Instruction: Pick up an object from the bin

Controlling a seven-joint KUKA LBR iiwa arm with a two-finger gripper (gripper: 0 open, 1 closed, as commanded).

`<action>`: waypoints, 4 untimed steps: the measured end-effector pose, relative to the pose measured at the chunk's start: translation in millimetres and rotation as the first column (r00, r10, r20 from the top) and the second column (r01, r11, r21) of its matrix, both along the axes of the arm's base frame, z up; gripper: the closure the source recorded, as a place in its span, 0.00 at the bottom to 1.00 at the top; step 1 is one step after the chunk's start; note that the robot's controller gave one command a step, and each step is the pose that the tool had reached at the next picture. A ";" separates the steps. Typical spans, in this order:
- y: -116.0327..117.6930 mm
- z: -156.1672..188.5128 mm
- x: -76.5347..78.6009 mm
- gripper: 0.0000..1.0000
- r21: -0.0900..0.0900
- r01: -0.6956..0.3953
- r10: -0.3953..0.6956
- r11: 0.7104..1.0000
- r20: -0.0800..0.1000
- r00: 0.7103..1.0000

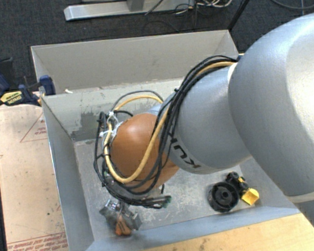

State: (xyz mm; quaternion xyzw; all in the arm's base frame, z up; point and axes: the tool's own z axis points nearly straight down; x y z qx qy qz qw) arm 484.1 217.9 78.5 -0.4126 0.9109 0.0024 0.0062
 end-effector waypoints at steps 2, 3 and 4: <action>1.5 0.4 -0.1 1.00 -0.001 -0.090 0.090 0.996 -0.002 0.996; -0.2 15.2 -2.6 1.00 -0.007 -0.058 0.058 0.998 -0.013 0.998; -0.7 37.0 -2.7 1.00 -0.009 -0.035 0.034 0.999 -0.014 0.999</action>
Offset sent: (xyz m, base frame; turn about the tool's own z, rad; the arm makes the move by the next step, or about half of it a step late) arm 0.0000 -0.0002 0.0382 0.0000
